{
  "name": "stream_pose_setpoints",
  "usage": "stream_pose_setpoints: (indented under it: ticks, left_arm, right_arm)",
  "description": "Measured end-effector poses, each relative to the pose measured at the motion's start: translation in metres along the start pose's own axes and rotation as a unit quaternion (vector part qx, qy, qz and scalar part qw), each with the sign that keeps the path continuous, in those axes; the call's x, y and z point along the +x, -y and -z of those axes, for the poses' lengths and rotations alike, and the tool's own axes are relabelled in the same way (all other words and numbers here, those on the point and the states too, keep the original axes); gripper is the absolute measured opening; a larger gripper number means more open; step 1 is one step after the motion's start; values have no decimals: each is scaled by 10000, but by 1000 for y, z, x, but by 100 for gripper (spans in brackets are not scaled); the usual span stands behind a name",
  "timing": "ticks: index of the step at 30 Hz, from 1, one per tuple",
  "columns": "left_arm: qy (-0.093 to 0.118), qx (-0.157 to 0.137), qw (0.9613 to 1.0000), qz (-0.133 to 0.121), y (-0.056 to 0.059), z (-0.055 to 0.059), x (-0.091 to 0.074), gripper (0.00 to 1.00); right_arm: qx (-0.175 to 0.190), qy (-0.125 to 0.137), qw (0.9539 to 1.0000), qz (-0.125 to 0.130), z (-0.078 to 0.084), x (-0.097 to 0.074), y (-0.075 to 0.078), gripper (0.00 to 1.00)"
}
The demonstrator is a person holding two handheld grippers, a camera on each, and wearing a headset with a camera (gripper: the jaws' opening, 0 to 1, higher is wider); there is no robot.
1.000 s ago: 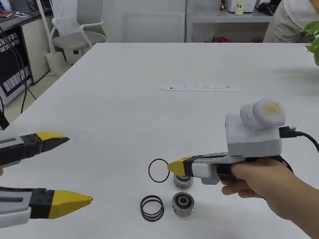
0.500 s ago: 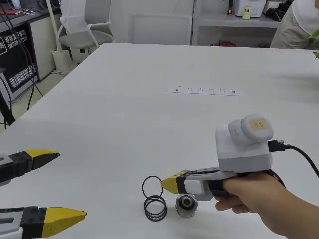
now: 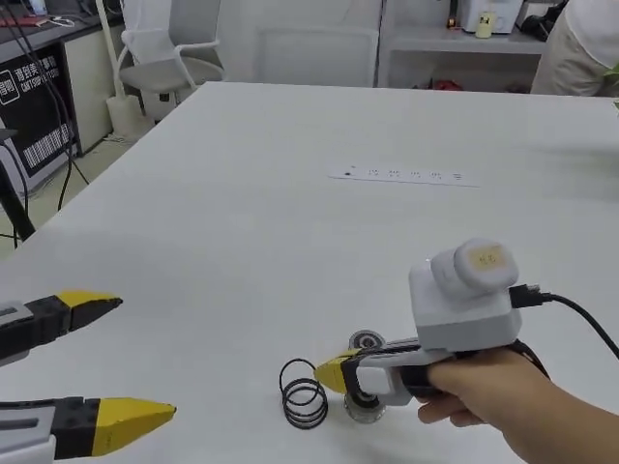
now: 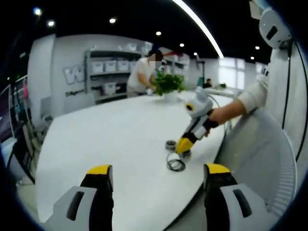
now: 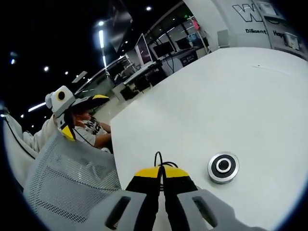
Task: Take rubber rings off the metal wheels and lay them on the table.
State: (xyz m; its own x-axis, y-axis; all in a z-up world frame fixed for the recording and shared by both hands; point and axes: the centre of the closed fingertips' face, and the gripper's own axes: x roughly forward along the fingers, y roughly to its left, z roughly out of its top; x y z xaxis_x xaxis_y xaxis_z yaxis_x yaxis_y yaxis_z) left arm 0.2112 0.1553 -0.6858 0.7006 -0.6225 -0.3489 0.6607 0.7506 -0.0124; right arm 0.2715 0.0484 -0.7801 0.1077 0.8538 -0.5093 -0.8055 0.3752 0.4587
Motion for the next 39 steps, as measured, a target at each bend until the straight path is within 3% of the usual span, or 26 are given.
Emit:
stream_pose_setpoints:
  ticks: [21, 30, 39]
  left_arm:
    - [0, -62, 10000, -53, -2, 2, -1, 78]
    - [-17, -78, 10000, -51, -1, 4, 0, 78]
    - [-10, -85, 9999, -66, -1, 4, 0, 78]
  right_arm:
    - [215, -108, 9997, -2, 6, 1, 1, 0]
    - [-83, -295, 9993, 194, 13, 2, 9, 3]
    - [-105, -253, 9993, 242, 10, 1, 12, 6]
